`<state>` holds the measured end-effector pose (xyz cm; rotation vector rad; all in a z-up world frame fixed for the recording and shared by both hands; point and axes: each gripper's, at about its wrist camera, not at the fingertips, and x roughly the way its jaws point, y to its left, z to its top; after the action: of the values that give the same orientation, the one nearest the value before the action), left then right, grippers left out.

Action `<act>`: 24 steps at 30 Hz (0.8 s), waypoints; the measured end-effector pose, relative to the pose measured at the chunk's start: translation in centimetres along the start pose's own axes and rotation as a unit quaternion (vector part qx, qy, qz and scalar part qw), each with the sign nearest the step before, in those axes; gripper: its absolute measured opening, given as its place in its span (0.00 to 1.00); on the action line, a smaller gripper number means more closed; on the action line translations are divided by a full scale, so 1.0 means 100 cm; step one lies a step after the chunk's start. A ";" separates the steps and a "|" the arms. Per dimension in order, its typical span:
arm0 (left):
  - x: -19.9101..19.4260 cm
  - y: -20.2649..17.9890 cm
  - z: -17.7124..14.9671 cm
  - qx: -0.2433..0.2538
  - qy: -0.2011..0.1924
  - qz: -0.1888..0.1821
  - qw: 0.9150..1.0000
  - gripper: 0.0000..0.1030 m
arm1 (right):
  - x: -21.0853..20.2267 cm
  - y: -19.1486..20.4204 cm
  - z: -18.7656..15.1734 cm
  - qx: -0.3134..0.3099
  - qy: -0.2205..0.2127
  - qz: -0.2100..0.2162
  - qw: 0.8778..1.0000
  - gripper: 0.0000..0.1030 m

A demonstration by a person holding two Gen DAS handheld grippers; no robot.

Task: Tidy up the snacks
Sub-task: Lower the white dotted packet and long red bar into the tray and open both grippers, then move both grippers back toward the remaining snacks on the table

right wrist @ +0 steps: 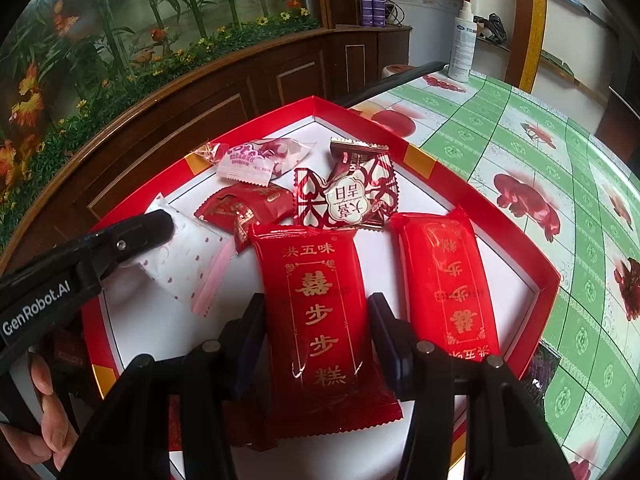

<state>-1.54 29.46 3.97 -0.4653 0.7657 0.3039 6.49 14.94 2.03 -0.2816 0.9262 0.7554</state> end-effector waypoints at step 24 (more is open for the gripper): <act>-0.012 -0.002 -0.007 -0.014 -0.001 0.028 1.000 0.51 | -0.035 -0.014 -0.009 0.036 -0.032 0.026 0.999 0.68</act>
<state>-2.69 28.86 4.45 -0.4701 0.7752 0.3671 5.63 11.80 4.13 -0.1697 0.9013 0.7721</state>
